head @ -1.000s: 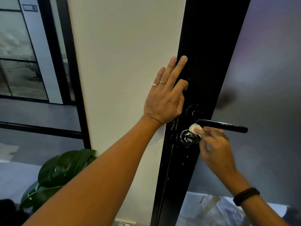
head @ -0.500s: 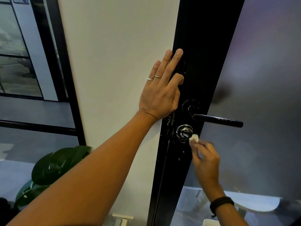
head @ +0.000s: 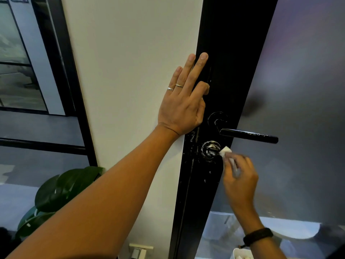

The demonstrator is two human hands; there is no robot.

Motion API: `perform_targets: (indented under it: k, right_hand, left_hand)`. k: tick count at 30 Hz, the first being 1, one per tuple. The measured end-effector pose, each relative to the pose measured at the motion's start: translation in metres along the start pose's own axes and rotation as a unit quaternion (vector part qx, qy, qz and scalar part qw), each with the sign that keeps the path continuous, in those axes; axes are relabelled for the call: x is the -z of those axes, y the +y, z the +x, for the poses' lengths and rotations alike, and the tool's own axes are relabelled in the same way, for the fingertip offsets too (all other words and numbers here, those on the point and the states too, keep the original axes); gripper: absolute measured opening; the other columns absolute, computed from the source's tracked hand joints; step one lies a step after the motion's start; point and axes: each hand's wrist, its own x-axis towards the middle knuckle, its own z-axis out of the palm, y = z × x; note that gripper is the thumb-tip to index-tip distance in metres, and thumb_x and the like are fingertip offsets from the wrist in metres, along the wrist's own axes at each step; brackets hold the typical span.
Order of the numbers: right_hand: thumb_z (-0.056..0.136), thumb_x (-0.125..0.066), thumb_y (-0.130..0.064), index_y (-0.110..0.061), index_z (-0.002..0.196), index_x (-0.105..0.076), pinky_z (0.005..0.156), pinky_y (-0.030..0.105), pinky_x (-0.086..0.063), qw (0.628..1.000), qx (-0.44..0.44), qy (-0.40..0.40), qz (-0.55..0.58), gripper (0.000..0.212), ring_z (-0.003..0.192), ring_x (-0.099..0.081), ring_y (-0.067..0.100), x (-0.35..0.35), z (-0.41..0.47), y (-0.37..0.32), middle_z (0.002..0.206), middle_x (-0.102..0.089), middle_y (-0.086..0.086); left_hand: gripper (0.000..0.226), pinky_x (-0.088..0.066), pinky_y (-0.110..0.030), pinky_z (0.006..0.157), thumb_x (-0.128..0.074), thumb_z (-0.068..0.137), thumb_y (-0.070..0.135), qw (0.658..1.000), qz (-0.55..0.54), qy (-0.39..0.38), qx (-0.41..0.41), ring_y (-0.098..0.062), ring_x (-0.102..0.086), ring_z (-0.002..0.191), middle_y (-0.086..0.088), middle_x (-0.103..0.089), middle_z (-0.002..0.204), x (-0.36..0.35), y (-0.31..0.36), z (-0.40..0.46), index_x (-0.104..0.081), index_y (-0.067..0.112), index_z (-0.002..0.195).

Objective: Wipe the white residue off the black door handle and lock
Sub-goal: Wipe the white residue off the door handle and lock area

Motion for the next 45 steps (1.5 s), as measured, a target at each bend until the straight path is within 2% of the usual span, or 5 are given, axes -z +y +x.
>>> perform_targets:
  k: [13,21,32,39,45]
  right_hand:
    - [0.069,-0.064,0.009,-0.019,0.095,-0.08,0.058,0.038,-0.055,0.866,0.294,-0.25,-0.317,0.041,0.078,-0.067,0.032,0.004,0.069,-0.032,0.099,-0.066,0.005]
    - [0.082,-0.06,0.018,-0.011,0.111,-0.079,0.089,0.054,-0.057,0.955,0.129,-0.145,-0.224,0.045,0.11,-0.062,0.038,0.007,0.047,-0.019,0.115,-0.069,0.014]
    - [0.071,-0.062,-0.002,-0.015,0.09,-0.076,0.06,0.038,-0.052,0.812,0.308,-0.267,-0.418,0.027,0.078,-0.066,0.033,0.003,0.066,-0.053,0.098,-0.064,0.012]
    - [0.091,-0.061,0.008,-0.016,0.11,-0.076,0.085,0.031,-0.056,0.977,0.026,-0.15,-0.149,0.034,0.101,-0.066,0.03,0.009,0.043,-0.024,0.113,-0.068,0.007]
    - [0.088,-0.081,-0.007,-0.017,0.103,-0.073,0.064,0.014,-0.059,0.953,-0.276,0.023,0.124,0.019,0.07,-0.069,0.002,-0.02,0.004,-0.043,0.082,-0.073,-0.004]
  left_hand:
    - [0.017,-0.014,-0.047,0.134,-0.058,0.096,0.009,1.0,-0.003,0.008,0.0,-0.045,-0.031,0.159,-0.024,-0.041,0.167,0.0,0.0,0.001,-0.07,0.014,0.105]
    - [0.017,-0.019,-0.05,0.135,-0.057,0.096,0.011,1.0,0.0,0.001,-0.005,-0.045,-0.031,0.159,-0.024,-0.04,0.167,-0.001,-0.002,-0.001,-0.07,0.014,0.106]
    - [0.017,-0.023,-0.053,0.133,-0.056,0.097,0.01,1.0,-0.005,0.008,-0.007,-0.046,-0.033,0.158,-0.025,-0.042,0.166,-0.002,-0.002,0.0,-0.071,0.013,0.105]
    - [0.014,-0.024,-0.053,0.133,-0.057,0.097,0.009,1.0,-0.004,0.009,-0.01,-0.045,-0.032,0.159,-0.024,-0.041,0.167,-0.003,-0.003,-0.002,-0.069,0.013,0.104]
    - [0.014,-0.026,-0.055,0.132,-0.057,0.095,0.008,1.0,-0.012,0.009,-0.015,-0.046,-0.034,0.157,-0.026,-0.043,0.165,-0.001,-0.001,-0.002,-0.069,0.012,0.101]
